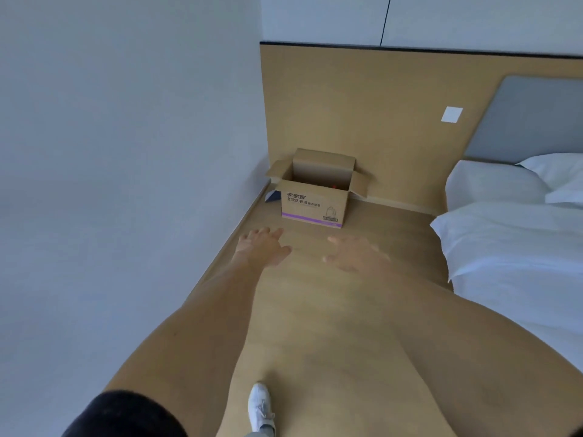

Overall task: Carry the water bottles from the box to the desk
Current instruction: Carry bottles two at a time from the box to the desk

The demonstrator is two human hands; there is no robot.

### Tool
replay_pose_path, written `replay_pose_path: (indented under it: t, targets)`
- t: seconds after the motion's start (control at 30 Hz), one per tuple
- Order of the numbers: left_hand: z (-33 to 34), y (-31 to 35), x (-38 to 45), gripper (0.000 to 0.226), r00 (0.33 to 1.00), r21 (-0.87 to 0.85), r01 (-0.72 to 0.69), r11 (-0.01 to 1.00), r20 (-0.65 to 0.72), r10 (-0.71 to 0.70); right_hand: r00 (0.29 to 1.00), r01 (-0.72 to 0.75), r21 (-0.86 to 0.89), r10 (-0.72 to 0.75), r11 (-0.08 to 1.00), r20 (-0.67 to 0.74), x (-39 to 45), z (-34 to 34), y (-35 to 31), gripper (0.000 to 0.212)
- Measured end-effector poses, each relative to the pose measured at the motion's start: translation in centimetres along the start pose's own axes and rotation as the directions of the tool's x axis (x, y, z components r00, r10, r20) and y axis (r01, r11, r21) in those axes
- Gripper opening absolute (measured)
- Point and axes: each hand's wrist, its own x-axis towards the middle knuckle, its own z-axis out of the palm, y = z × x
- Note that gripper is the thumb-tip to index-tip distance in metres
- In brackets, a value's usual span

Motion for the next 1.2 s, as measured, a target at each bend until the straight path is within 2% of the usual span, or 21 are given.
replay_pose_path:
  t: [0.23,0.43,0.53,0.63,0.87,1.03,1.2]
  targets:
    - [-3.3,-1.8,16.7,0.057,0.996,-0.03,-0.091,0.995,0.003,0.091,0.997,-0.044,-0.026,0.042,0.999,-0.072,14.2,-5.6,-0.6,0.067]
    - [-10.2,-4.6,31.7,0.046,0.992,-0.053,-0.126,0.991,-0.028,0.125,0.991,-0.106,-0.001,0.105,0.994,-0.08,26.4,-13.3,-2.7,0.063]
    - [-12.2,-5.0,37.5,0.054,0.989,-0.043,-0.146,0.988,-0.031,0.145,0.988,-0.13,0.004,0.129,0.992,-0.084,31.3,-16.2,-3.2,0.058]
    - [-13.2,-4.8,42.3,0.061,0.983,-0.026,-0.185,0.982,-0.008,0.185,0.979,-0.182,0.031,0.184,0.983,-0.088,35.6,-18.4,-3.0,0.065]
    - [-13.7,-3.8,53.8,0.063,0.972,-0.025,-0.232,0.972,0.032,0.233,0.976,-0.207,0.056,0.21,0.977,-0.057,46.1,-21.6,-1.2,0.071]
    - [-13.9,-2.6,63.4,0.062,0.975,-0.044,-0.22,0.975,0.031,0.221,0.981,-0.183,0.063,0.187,0.981,-0.061,56.1,-23.3,0.6,0.065]
    - [-14.8,-1.7,73.2,0.057,0.984,-0.011,-0.164,0.986,0.068,0.164,0.988,-0.153,0.108,0.153,0.982,0.005,66.5,-25.2,1.8,0.066]
